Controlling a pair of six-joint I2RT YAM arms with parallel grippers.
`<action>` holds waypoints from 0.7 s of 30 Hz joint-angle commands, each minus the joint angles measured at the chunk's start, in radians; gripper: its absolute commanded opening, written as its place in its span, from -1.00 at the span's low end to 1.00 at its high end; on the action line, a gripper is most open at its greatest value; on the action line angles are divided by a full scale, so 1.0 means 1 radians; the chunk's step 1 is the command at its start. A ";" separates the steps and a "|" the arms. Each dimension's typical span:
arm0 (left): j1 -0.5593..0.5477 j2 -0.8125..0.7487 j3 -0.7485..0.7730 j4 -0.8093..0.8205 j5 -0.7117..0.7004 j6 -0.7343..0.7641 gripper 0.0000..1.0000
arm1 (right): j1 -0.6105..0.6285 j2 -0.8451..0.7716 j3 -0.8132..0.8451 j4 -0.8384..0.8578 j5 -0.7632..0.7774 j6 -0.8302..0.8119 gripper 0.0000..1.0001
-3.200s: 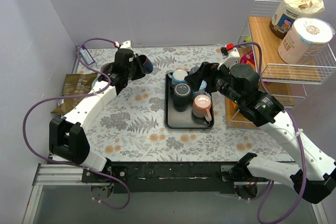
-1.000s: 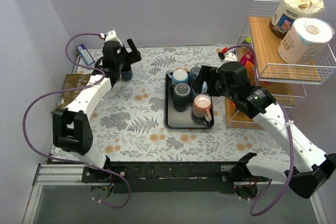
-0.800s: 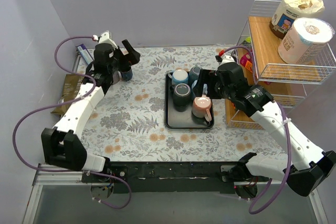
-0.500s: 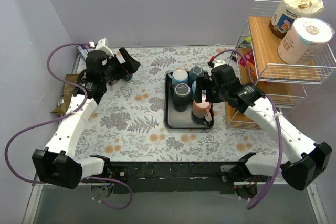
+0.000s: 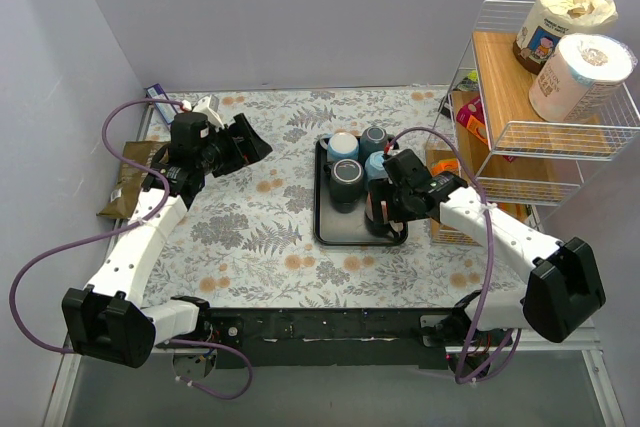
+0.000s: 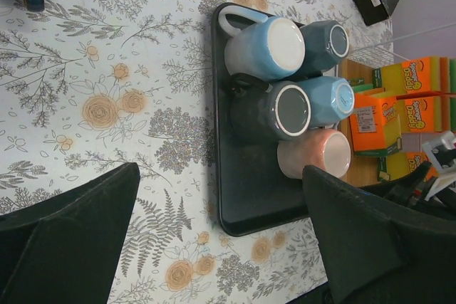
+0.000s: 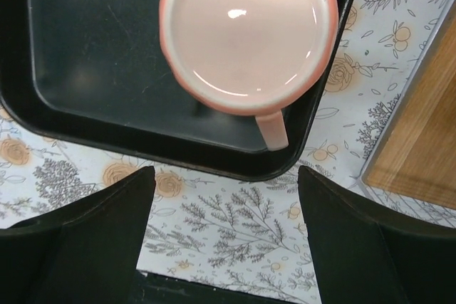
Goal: Turn the mug right side up
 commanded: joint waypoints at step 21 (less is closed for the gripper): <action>0.006 -0.039 -0.020 -0.021 0.018 0.005 0.96 | -0.016 0.077 -0.193 0.383 0.110 -0.133 0.26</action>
